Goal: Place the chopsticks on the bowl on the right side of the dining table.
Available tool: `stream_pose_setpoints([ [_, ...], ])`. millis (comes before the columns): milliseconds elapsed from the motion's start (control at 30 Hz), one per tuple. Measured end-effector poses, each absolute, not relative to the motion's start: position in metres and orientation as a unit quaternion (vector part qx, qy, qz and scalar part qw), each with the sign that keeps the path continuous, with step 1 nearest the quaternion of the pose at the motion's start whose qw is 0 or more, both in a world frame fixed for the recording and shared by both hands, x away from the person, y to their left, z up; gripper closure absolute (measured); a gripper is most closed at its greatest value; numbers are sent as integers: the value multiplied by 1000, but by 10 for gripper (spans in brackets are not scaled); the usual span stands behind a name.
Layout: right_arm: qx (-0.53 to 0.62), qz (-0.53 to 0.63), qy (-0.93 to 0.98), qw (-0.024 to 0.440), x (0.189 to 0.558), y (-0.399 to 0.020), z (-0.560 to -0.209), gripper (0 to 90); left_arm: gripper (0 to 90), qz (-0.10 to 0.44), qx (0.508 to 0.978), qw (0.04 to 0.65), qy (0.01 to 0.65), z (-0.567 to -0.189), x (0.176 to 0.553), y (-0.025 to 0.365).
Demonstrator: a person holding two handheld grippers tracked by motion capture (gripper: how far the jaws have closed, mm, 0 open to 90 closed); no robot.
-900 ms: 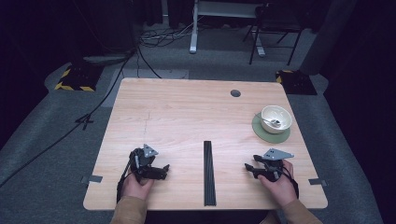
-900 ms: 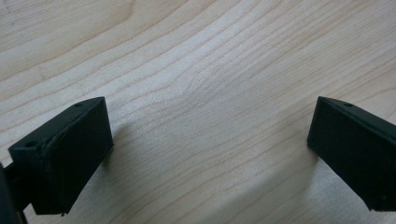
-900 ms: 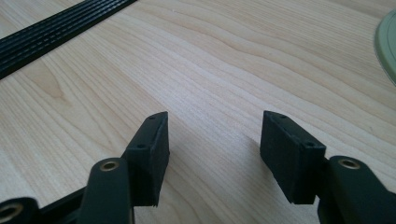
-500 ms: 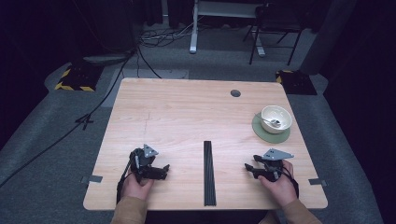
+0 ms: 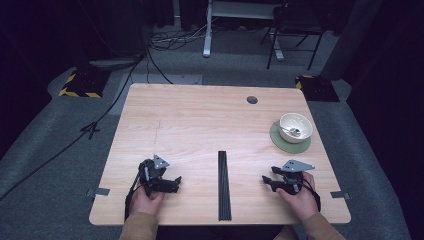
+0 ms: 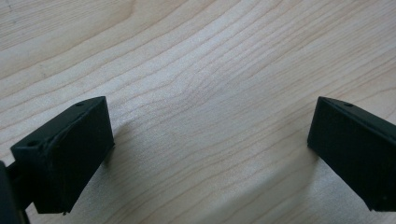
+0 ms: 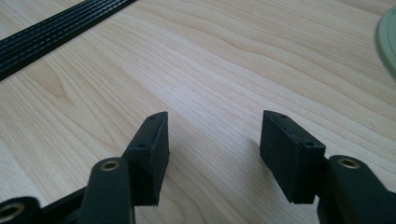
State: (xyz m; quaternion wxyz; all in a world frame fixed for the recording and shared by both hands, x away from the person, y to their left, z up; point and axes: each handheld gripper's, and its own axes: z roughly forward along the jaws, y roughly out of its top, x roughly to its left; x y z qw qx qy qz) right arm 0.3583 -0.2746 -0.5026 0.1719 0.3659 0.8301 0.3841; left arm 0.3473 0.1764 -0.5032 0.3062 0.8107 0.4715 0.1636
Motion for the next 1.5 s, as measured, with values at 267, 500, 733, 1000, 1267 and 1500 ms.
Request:
stream_pose_setpoints([
  [267,351,387,841,137,354,-276,-487,459,5,163,812,305,470,-503,347,177],
  [500,344,398,843,112,344,-266,-473,448,1,162,814,310,464,-504,351,177],
  [733,317,400,854,104,345,-250,-463,402,2,157,816,310,462,-503,352,177],
  [1000,283,401,866,96,352,-227,-459,403,4,164,814,309,463,-504,351,177],
  [1267,264,425,861,86,361,-196,-465,370,4,159,815,308,464,-503,350,178],
  [1500,266,419,863,95,362,-176,-477,363,3,158,816,308,463,-503,350,178],
])
